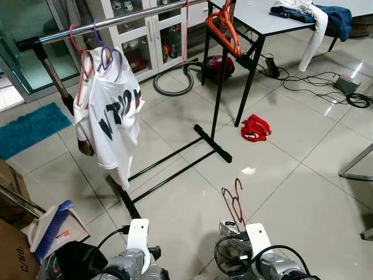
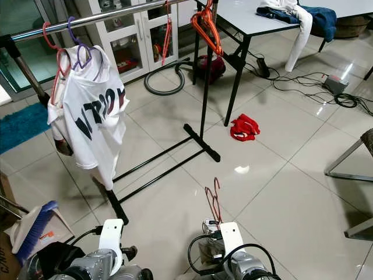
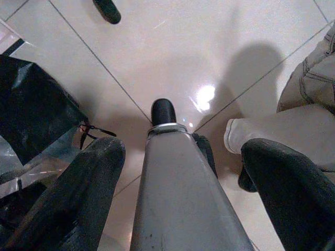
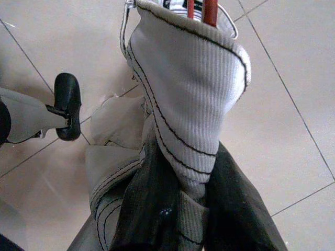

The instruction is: Hang hanger

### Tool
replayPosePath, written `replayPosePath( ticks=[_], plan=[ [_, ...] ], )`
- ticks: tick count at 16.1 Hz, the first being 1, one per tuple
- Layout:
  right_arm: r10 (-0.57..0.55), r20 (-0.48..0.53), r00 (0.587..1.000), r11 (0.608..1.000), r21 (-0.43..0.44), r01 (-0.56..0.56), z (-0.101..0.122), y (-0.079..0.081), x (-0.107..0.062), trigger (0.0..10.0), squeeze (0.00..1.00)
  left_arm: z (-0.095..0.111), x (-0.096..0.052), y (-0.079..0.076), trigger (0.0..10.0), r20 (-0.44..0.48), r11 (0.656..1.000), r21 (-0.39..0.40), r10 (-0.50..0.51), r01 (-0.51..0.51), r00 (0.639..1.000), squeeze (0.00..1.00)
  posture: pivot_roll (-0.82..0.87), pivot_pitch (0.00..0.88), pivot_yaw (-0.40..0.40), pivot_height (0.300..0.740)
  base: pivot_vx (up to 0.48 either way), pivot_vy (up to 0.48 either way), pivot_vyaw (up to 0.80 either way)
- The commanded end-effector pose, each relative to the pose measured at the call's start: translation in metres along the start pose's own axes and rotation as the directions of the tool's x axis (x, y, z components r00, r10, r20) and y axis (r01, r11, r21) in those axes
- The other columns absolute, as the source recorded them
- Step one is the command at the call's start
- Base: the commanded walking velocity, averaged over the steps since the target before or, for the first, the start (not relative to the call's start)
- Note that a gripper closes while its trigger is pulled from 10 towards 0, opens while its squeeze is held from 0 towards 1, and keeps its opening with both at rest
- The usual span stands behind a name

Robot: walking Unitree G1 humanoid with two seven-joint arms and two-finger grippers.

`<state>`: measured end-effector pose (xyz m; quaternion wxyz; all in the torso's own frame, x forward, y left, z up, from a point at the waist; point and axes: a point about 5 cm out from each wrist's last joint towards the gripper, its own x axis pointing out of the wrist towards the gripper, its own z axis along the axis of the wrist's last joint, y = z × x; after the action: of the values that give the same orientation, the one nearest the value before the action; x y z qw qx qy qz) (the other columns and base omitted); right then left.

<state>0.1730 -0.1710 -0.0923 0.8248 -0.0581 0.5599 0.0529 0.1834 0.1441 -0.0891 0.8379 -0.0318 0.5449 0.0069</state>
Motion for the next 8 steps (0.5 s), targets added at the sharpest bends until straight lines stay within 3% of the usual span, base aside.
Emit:
replayPosePath(
  ticks=[1,8],
  plan=[
    [-0.006,0.002,1.0,1.0,-0.003,0.006,0.002,-0.0023,-0.0003,10.0,0.0,0.0045,-0.0001,0.0011,10.0,0.016,1.0,-0.014,0.008,-0.008,1.0,0.0,-0.12,0.0,0.041,0.74,0.0,0.0,0.0],
    [0.006,0.014,1.0,0.998,0.066,-0.007,0.0049,0.0008,-0.0001,10.0,0.0,0.009,-0.0004,0.0026,10.0,0.017,1.0,0.023,-0.006,0.005,1.0,0.0,-0.12,0.0,0.054,0.74,0.0,0.0,0.0]
  ],
)
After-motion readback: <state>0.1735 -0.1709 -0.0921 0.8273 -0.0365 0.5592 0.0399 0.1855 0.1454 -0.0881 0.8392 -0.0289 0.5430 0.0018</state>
